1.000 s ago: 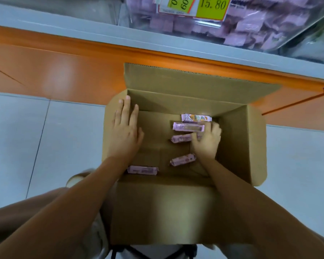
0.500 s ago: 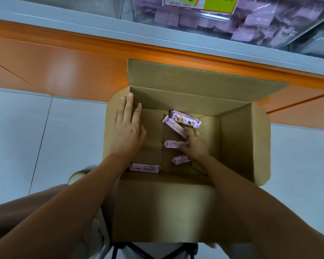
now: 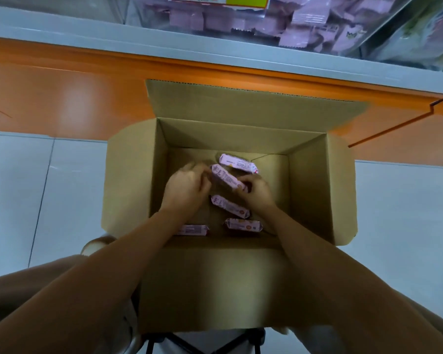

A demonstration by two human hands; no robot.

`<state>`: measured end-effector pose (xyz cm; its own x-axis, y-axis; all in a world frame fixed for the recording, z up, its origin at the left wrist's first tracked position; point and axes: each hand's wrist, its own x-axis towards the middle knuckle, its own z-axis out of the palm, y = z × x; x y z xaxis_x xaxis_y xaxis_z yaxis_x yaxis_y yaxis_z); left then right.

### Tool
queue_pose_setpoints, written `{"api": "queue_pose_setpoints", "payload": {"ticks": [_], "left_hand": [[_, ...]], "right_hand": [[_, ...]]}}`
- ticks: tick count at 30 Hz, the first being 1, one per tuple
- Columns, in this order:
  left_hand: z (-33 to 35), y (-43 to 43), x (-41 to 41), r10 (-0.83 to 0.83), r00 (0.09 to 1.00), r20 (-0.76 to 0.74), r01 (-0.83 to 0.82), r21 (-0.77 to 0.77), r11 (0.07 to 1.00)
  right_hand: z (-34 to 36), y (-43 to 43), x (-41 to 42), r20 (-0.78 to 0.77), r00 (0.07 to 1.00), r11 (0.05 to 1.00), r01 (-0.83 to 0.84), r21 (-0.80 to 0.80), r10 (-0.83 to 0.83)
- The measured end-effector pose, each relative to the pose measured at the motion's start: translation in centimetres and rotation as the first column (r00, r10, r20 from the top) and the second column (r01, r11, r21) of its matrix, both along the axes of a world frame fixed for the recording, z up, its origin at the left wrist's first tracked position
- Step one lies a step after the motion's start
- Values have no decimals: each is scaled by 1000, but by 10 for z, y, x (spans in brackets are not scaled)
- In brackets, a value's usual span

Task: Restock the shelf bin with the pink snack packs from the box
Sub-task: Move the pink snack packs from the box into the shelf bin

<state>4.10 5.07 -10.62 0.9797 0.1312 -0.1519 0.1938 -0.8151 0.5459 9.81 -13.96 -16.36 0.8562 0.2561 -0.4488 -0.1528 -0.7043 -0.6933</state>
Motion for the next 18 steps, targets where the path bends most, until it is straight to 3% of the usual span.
{"api": "queue_pose_setpoints", "payload": {"ticks": [1,2,3,4,5,6,9,12,15,16,18], "left_hand": [[-2,-7,5,160,970,-183,-190,-165,968],[-2,-15,10,269,870,-412,-424,-348,837],[-2,-23,14,276,747,-605,-622,-488,612],[-3,-32,19,243,666,-705,-732,-554,396],[-5,-39,22,227,641,-734,-765,-586,266],[-7,-45,25,245,637,-731,-771,-603,206],[-14,-52,24,338,625,-704,-775,-614,153],[-19,-48,23,343,666,-662,-740,-645,193],[-21,-45,20,315,703,-638,-700,-700,144],[-23,-44,19,334,702,-629,-700,-695,162],[-25,-41,17,422,706,-569,-703,-635,321]], "right_hand": [[4,-1,0,31,999,998,36,58,-38],[5,-2,0,55,996,992,59,112,-65],[7,-3,0,68,995,986,58,157,-70],[8,-3,0,69,996,980,40,197,-54],[12,-3,-1,66,998,975,5,224,-20],[16,-3,-1,64,998,970,-30,243,15],[26,-4,-2,5,997,948,-70,310,72],[26,-8,-3,-77,996,924,0,383,32],[26,-10,-4,-147,989,922,87,377,-33],[27,-10,-3,-173,984,923,103,370,-40],[28,-13,1,-189,982,932,87,353,-20]]}}
